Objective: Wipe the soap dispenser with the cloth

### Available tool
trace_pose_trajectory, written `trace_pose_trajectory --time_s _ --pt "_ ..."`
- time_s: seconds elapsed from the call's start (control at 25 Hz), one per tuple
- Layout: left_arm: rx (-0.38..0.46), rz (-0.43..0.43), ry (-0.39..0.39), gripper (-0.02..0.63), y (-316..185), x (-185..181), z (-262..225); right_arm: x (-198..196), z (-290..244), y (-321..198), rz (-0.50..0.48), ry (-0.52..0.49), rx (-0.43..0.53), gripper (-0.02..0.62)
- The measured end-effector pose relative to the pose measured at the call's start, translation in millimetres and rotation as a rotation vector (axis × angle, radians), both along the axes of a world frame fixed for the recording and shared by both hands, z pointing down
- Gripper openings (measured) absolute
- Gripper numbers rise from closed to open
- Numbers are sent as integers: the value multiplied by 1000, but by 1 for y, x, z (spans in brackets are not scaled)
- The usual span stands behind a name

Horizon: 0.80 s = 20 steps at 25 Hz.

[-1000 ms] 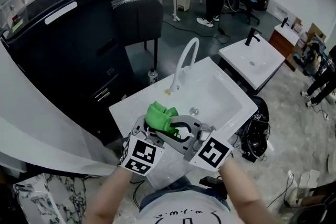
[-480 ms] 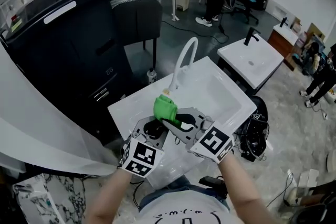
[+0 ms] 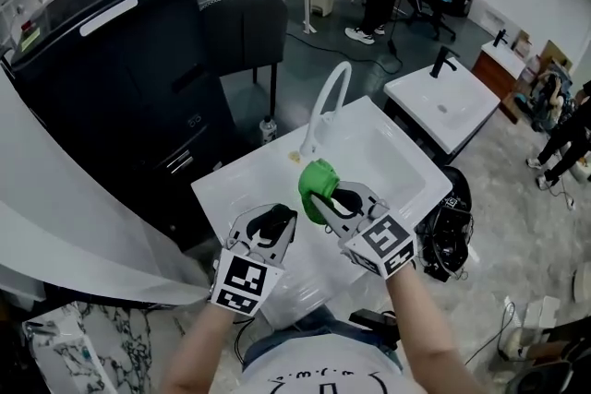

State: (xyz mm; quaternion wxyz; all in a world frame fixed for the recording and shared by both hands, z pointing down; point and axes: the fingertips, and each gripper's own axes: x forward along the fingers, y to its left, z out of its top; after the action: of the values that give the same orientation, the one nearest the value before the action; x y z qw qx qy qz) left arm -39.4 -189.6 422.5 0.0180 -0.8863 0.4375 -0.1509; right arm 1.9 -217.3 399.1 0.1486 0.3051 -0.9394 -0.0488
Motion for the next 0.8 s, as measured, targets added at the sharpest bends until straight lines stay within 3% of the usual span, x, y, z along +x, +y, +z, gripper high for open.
trace_pose_trajectory --time_s 0.28,0.6,0.8 --pt "28 -138 128 106 3 -45 -12 17 -10 4 133 -47 32 48" --pt "49 -194 173 106 14 -77 -22 17 -8 35 226 -36 63 48" --pt "92 -238 187 106 17 -88 -35 25 -24 44 292 -81 93 48"
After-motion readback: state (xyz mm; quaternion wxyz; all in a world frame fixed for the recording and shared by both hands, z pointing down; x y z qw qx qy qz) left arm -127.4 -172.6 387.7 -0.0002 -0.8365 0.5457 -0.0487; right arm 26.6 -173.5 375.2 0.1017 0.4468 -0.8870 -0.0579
